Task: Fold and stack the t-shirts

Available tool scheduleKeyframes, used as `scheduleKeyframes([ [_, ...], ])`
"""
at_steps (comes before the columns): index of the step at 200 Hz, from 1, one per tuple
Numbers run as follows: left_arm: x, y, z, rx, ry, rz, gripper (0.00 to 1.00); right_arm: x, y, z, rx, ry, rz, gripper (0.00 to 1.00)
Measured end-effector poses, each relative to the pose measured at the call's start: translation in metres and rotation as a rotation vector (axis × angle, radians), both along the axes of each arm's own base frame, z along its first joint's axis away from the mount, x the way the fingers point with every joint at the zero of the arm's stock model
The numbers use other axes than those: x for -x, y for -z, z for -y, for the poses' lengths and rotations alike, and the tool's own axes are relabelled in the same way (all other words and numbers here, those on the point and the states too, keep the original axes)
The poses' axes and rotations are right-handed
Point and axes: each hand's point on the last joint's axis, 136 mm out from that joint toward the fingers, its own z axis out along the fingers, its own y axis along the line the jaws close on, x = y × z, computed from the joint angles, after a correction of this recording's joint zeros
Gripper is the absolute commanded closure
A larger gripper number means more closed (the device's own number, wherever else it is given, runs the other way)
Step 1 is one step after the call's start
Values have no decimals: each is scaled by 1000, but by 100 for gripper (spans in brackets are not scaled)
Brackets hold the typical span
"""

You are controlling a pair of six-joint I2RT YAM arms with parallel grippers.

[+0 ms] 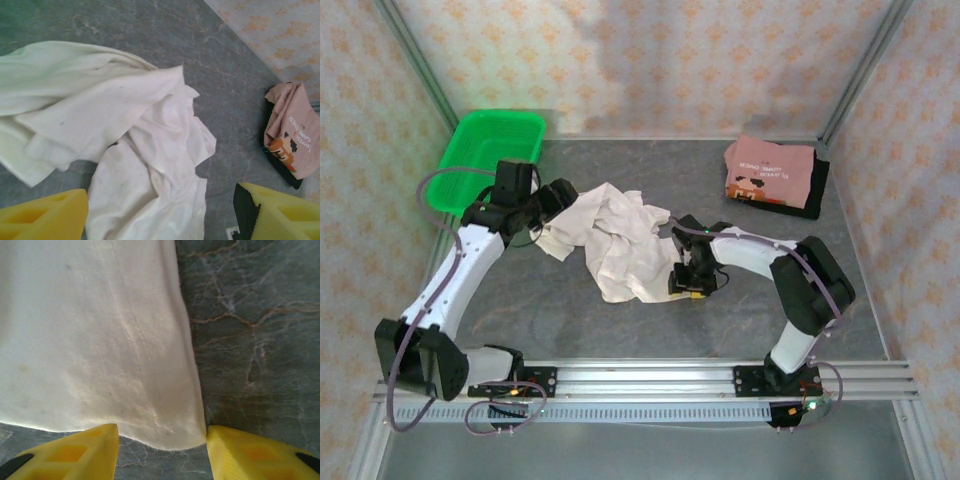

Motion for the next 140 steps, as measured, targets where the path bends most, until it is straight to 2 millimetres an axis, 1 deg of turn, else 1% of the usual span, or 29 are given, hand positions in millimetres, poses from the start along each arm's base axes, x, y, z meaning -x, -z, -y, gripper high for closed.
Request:
scheduleKeyframes([
  [9, 9, 6, -2, -5, -1, -14, 22, 0, 2, 2, 21, 6, -11, 68],
  [10, 10, 6, -2, -5, -1, -15, 22, 0, 2, 2, 21, 5, -11, 68],
  [13, 12, 9, -2, -6, -1, -20, 22, 0, 3, 4, 30, 13, -15, 74],
  [21, 19, 19, -3, -11, 2, -43, 22, -1, 3, 7, 51, 27, -26, 83],
  [31, 27, 32, -3, -19, 9, -73, 22, 0, 4, 11, 75, 29, -33, 92],
  [39, 33, 45, -2, -26, 17, -103, 22, -1, 3, 13, 90, 44, -36, 96],
  [51, 44, 63, 2, -35, 36, -150, 23, -8, -1, 9, 80, 37, -13, 100],
  [61, 51, 73, 5, -43, 51, -178, 23, -21, -9, 1, 61, 34, 30, 100],
  [69, 56, 80, 8, -47, 63, -197, 23, -34, -21, -7, 36, 39, 73, 100],
  [80, 61, 86, 11, -50, 76, -212, 23, -55, -47, -20, -10, 39, 145, 100],
  [84, 62, 88, 12, -49, 79, -217, 23, -63, -60, -24, -32, 40, 173, 100],
  [91, 63, 91, 13, -47, 81, -222, 23, -78, -85, -34, -76, 44, 232, 100],
  [93, 64, 92, 13, -45, 81, -223, 23, -80, -90, -35, -84, 44, 242, 100],
  [96, 64, 93, 13, -43, 80, -225, 23, -87, -103, -39, -108, 46, 271, 100],
  [100, 64, 94, 13, -42, 80, -226, 23, -92, -115, -42, -128, 49, 296, 100],
  [104, 64, 94, 13, -42, 79, -226, 23, -99, -132, -47, -160, 51, 332, 100],
  [121, 61, 91, 14, -36, 78, -207, 23, -112, -191, -58, -263, 55, 437, 100],
  [134, 59, 84, 16, -30, 87, -181, 22, -115, -224, -63, -320, 56, 486, 100],
  [140, 57, 77, 17, -27, 96, -162, 22, -117, -239, -66, -347, 57, 506, 100],
])
